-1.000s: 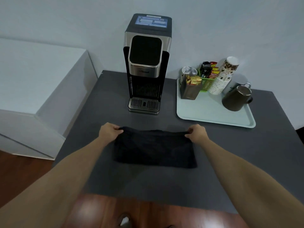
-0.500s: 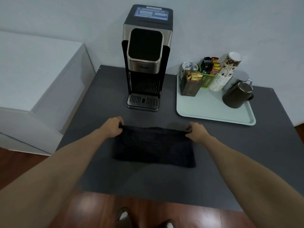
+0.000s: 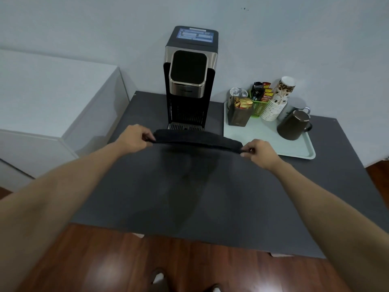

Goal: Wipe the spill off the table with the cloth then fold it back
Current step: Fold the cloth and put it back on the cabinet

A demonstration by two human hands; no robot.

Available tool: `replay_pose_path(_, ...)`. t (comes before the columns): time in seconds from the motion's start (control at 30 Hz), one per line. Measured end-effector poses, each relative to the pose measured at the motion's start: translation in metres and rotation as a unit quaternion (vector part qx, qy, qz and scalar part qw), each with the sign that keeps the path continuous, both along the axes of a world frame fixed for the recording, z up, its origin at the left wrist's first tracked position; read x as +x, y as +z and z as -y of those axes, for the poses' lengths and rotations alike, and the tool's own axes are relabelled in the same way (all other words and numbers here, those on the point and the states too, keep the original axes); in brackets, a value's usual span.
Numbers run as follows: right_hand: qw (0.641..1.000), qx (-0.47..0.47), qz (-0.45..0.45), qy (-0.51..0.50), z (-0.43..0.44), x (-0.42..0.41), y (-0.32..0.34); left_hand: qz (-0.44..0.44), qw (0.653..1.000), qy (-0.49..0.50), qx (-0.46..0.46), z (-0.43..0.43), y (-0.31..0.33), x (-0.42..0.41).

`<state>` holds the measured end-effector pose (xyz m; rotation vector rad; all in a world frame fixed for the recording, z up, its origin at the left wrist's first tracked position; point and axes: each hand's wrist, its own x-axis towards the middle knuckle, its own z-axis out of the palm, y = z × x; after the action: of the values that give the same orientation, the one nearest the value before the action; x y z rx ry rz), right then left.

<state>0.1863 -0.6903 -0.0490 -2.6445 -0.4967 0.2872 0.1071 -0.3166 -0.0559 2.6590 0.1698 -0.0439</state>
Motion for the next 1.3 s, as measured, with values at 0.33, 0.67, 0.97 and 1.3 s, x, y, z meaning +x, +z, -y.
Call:
replay_pose_path(0.33, 0.974, -0.126, -0.157, 0.106, 0.016, -0.093, -0.084, -0.235, 0.954, -0.148, 0.111, 0.006, -0.071, -0.095)
replay_pose_path(0.67, 0.958, -0.167, -0.170, 0.160, 0.022, -0.110, -0.084, -0.292, 0.946, -0.084, 0.112, 0.020, -0.067, -0.108)
replay_pose_path(0.97, 0.985, -0.117, -0.113, 0.065, -0.020, -0.104, -0.078, -0.259, 0.937, 0.234, -0.018, 0.057, -0.081, -0.100)
replay_pose_path(1.3, 0.979, -0.141, -0.104, 0.103, -0.077, -0.126, -0.116, -0.257, 0.905, 0.250, -0.231, 0.048, -0.080, -0.098)
